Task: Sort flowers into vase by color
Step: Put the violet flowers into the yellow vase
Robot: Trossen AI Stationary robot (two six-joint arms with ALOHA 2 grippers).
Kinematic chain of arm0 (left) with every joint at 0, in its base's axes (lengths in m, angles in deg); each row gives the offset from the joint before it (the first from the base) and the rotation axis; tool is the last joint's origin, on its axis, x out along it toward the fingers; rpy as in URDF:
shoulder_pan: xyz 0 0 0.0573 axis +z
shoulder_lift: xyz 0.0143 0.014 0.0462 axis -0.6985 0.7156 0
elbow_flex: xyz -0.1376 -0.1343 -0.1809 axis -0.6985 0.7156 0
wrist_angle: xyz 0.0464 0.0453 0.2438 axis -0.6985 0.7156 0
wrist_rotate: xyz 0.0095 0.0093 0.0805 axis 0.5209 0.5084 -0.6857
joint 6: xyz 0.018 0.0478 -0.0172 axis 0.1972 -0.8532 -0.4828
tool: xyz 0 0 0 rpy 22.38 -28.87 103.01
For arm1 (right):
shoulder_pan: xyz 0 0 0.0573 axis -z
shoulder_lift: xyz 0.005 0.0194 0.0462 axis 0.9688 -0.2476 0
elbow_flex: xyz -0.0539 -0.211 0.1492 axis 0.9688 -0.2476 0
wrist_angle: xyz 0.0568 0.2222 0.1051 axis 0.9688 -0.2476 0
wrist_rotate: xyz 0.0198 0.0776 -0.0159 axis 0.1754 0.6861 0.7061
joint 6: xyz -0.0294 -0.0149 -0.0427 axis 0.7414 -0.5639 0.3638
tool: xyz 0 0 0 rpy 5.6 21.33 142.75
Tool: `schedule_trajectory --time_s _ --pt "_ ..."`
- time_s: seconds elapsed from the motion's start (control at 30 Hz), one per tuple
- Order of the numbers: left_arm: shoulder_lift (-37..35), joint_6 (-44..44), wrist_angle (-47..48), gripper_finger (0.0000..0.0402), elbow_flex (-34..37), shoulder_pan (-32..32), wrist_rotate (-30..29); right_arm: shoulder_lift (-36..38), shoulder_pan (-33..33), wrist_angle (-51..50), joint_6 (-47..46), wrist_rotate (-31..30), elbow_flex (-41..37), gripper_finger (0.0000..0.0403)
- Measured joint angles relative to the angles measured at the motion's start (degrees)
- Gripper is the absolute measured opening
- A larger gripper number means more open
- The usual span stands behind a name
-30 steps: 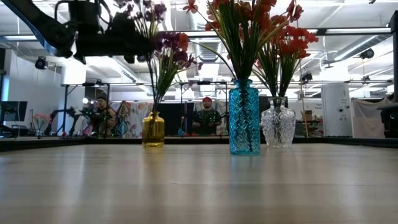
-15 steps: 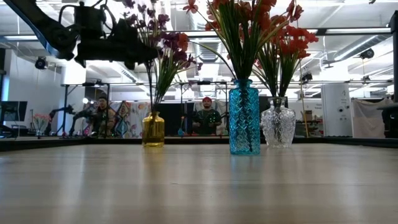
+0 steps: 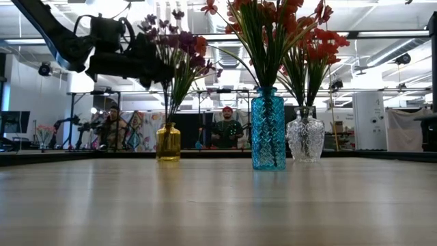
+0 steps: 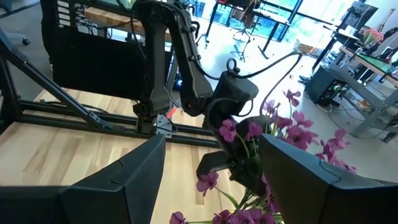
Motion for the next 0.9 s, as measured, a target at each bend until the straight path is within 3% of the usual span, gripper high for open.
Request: schedule_trajectory --time_s 0.9 --pt "5.5 -3.0 -0.1 0.0001 0.7 0.0 0.1 -0.2 0.0 0.2 0.1 0.0 0.0 0.0258"
